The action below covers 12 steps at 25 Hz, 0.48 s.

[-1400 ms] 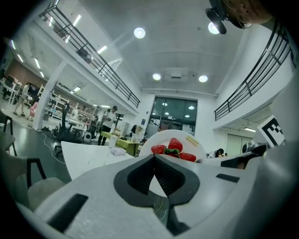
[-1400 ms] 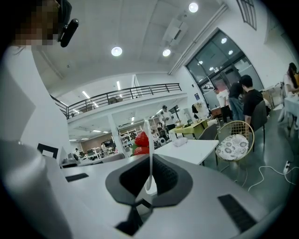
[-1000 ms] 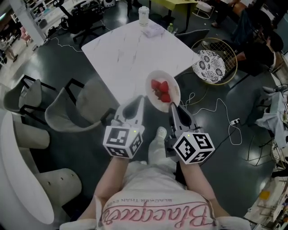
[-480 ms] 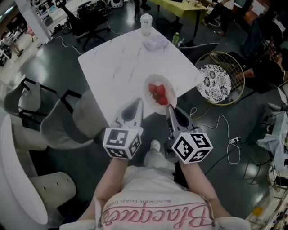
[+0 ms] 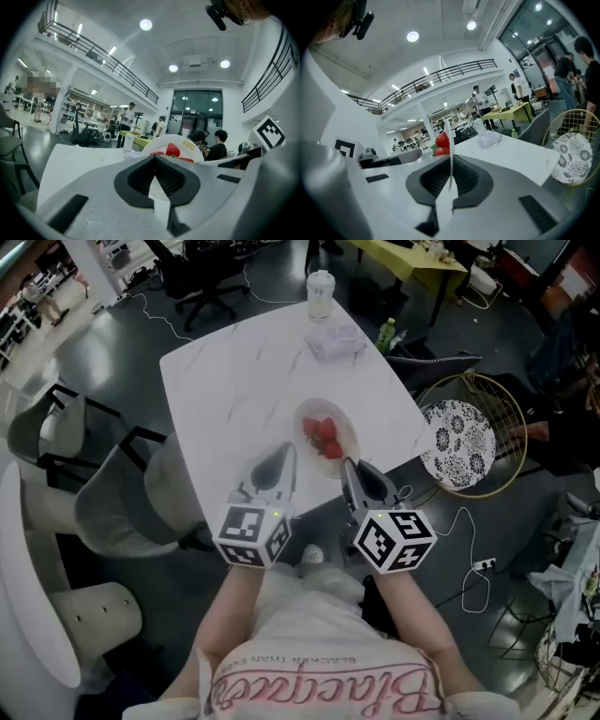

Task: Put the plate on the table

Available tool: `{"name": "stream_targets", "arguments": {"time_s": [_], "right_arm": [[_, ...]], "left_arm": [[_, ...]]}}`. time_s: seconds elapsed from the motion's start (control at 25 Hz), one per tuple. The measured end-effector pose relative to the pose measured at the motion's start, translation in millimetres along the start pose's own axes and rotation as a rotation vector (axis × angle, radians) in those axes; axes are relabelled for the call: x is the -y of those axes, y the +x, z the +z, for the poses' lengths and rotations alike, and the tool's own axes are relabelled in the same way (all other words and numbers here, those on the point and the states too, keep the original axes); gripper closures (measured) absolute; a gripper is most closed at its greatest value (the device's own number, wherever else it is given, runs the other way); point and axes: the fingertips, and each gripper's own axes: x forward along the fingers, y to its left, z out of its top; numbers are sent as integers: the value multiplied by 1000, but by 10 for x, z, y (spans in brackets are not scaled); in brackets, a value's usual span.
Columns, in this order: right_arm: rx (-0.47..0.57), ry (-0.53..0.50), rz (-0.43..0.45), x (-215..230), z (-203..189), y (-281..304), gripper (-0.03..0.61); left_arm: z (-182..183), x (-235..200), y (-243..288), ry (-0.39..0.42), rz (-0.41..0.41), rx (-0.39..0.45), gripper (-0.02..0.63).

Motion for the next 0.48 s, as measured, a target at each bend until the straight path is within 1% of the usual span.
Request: {"name": "stream_targets", "arguments": {"time_s": [0.24,0.48], "right_arm": [[-105,25,17,175,-244,409,571],[-218,29,0,364,-646,882,571]], "left_arm": [[-172,-255,199,-14,46,-60,612],[-316,-516,405,-6,52,-103,612]]}}
